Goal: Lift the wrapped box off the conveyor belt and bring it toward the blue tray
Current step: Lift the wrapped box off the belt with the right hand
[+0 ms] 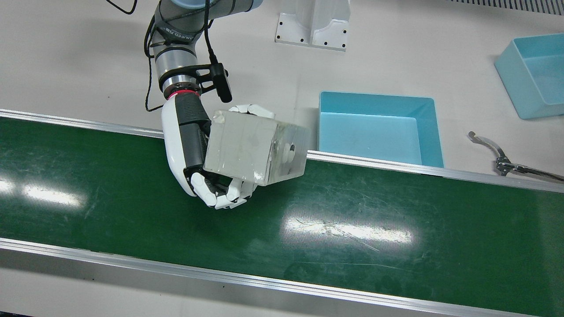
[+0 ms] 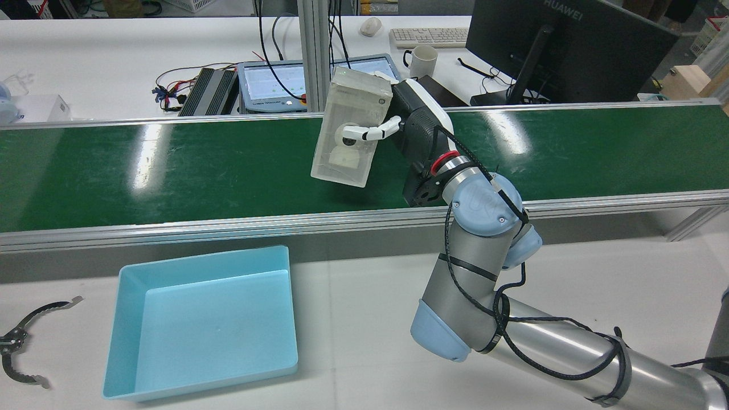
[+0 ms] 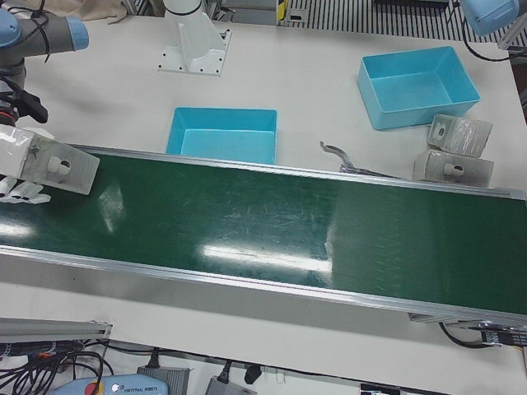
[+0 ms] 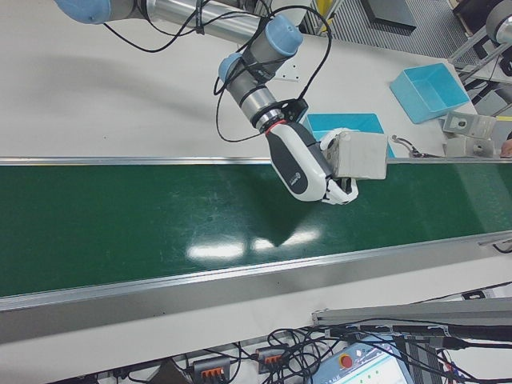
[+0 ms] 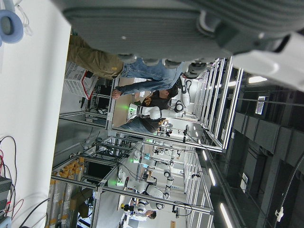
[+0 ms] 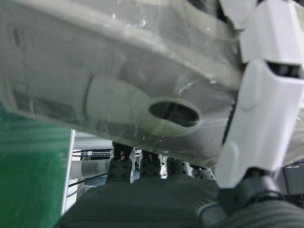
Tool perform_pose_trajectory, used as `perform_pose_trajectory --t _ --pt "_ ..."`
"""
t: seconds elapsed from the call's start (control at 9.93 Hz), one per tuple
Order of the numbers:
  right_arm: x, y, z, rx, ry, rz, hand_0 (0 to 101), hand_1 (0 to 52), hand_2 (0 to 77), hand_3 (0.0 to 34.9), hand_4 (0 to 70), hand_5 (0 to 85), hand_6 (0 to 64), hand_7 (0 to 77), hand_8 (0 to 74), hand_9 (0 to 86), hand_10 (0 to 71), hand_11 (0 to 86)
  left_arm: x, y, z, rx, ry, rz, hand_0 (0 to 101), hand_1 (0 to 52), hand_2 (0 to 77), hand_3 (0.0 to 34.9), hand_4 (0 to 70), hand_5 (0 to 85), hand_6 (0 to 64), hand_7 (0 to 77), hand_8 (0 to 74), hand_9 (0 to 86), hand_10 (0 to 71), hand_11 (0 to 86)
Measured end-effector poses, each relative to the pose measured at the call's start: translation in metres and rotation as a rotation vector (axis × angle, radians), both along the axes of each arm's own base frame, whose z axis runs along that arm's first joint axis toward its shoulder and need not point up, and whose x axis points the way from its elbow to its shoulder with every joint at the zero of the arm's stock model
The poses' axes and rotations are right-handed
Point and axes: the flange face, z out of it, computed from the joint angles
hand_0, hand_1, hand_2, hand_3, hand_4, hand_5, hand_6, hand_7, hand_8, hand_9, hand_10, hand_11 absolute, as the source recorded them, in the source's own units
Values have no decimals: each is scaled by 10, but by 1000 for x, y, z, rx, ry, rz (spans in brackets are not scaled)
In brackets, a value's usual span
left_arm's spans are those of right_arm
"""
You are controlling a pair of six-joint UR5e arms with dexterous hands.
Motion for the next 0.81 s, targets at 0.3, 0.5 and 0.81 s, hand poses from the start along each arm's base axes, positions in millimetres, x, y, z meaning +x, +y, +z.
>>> perform_pose_trajectory --t 0.3,0.5,0.81 --pt "-27 50 -42 57 -16 -19 430 22 349 0 175 693 393 665 649 720 709 605 0 0 0 0 0 0 0 0 5 0 5 11 5 5 5 0 5 0" --pt "-62 91 -53 69 5 -29 412 11 398 0 175 693 535 774 704 791 693 736 0 0 0 0 0 0 0 0 5 0 5 11 5 5 5 5 5 5" --pt "-121 136 -54 80 26 -38 416 11 404 0 175 698 595 774 698 791 698 720 0 0 0 0 0 0 0 0 5 0 5 11 0 5 5 0 0 5"
